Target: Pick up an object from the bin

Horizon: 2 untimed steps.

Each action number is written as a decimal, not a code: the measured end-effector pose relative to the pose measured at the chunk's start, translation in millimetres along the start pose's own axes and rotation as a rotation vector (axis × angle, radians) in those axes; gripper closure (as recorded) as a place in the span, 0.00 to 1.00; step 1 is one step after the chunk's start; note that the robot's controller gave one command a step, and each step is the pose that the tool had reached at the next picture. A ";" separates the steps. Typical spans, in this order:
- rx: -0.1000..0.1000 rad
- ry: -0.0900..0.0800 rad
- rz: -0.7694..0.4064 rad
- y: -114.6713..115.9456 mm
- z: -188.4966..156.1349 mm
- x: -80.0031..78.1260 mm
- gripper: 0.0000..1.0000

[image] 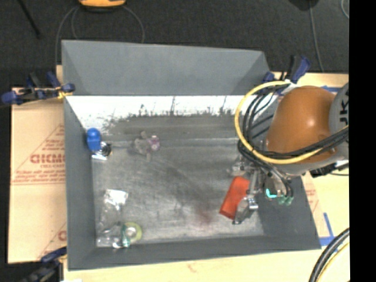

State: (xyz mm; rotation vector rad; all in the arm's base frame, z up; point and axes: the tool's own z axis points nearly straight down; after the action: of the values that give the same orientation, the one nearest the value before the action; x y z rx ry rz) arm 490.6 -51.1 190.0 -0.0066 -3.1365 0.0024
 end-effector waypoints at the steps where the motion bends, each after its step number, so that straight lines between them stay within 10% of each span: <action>1: -0.004 -0.024 0.152 -52.5 114.2 9.0 0.00; 2: -0.002 -0.003 0.051 -59.0 115.2 -9.1 0.00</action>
Offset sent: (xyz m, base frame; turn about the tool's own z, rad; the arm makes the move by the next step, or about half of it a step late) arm -0.0169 -0.0520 -0.1200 0.1500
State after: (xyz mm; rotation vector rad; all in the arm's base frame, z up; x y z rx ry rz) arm 498.9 -110.3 74.9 -0.0869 -3.1380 -0.0009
